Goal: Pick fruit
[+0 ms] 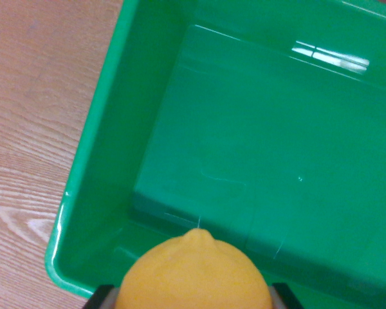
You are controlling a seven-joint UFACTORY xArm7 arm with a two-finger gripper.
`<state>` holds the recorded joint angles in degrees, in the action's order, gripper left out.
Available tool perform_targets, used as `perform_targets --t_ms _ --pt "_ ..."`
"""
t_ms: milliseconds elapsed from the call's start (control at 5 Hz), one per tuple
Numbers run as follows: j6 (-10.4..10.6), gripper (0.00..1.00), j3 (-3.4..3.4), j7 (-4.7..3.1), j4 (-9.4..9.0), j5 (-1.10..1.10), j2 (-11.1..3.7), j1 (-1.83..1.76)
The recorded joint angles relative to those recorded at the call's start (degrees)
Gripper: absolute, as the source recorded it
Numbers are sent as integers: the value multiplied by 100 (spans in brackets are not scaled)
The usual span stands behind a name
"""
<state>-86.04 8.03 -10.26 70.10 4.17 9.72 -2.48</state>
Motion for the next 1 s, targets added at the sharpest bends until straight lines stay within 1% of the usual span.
perform_targets --t_ms 200,400,600,800,1000 --pt "0 100 0 0 0 0 0 0" --pt "-112 100 -1 0 65 4 47 2" --pt "-112 100 -1 0 65 4 47 2" --pt "-193 100 -2 0 113 7 81 4" --pt "-193 100 -2 0 113 7 81 4"
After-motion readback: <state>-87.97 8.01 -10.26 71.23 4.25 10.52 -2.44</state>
